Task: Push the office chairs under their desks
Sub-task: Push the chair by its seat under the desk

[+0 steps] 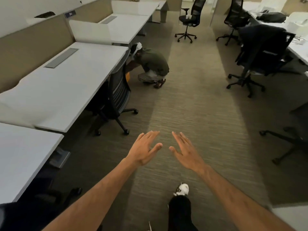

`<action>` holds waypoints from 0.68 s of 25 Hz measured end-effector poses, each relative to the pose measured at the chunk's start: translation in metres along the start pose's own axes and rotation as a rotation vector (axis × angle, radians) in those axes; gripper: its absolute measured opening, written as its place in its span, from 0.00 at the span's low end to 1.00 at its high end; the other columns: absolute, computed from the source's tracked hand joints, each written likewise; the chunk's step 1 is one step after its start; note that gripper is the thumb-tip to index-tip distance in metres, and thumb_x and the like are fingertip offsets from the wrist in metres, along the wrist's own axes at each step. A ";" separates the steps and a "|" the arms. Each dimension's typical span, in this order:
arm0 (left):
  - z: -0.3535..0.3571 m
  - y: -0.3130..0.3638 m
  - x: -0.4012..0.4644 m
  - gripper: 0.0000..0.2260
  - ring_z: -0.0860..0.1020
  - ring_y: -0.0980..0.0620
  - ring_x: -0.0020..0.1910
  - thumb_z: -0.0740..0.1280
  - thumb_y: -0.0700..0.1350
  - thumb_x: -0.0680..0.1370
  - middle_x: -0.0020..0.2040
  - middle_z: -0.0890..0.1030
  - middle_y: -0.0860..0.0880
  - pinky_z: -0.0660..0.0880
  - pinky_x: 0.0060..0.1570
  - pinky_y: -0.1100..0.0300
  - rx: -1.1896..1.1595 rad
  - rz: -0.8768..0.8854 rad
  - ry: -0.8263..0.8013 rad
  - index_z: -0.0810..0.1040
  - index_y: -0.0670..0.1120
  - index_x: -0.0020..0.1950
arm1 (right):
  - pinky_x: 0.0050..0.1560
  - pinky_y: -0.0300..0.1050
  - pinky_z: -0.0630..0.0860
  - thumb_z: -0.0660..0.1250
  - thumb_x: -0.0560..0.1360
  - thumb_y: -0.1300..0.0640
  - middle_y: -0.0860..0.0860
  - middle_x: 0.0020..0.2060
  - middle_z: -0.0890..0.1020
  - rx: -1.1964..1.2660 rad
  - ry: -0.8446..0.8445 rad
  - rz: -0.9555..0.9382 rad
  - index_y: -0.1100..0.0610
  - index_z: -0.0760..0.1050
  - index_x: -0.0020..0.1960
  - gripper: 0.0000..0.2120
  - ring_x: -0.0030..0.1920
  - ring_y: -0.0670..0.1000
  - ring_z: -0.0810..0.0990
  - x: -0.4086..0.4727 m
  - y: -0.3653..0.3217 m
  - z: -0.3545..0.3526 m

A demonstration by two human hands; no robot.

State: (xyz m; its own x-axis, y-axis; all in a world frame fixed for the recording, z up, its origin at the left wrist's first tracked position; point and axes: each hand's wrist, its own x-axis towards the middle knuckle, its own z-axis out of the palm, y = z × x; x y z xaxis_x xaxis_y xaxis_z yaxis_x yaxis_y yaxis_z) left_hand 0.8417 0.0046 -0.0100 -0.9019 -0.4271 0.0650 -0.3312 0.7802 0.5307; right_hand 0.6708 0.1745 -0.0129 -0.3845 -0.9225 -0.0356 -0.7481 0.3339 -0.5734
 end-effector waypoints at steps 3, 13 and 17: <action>0.002 -0.024 0.060 0.33 0.58 0.53 0.80 0.49 0.68 0.83 0.80 0.65 0.50 0.51 0.79 0.50 0.004 -0.029 -0.009 0.59 0.50 0.82 | 0.78 0.43 0.42 0.40 0.75 0.22 0.46 0.82 0.56 -0.025 -0.026 -0.055 0.50 0.49 0.83 0.46 0.81 0.44 0.44 0.067 0.029 -0.011; -0.020 -0.097 0.274 0.32 0.55 0.56 0.80 0.50 0.67 0.83 0.81 0.63 0.51 0.47 0.79 0.55 0.049 -0.194 0.079 0.57 0.51 0.82 | 0.81 0.49 0.43 0.35 0.72 0.19 0.47 0.82 0.52 -0.091 -0.186 -0.210 0.52 0.47 0.83 0.51 0.80 0.44 0.41 0.317 0.119 -0.078; -0.038 -0.130 0.322 0.31 0.55 0.56 0.80 0.50 0.66 0.84 0.81 0.62 0.52 0.47 0.79 0.55 0.011 -0.293 0.111 0.57 0.51 0.82 | 0.81 0.49 0.42 0.35 0.71 0.19 0.45 0.82 0.51 -0.076 -0.279 -0.243 0.50 0.46 0.83 0.51 0.81 0.44 0.42 0.401 0.128 -0.088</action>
State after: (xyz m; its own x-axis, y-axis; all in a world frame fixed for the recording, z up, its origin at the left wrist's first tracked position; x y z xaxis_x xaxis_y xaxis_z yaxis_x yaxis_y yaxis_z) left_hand 0.6053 -0.2518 -0.0259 -0.7322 -0.6810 0.0026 -0.5759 0.6212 0.5315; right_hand 0.3737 -0.1355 -0.0287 -0.0370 -0.9903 -0.1336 -0.8414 0.1030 -0.5304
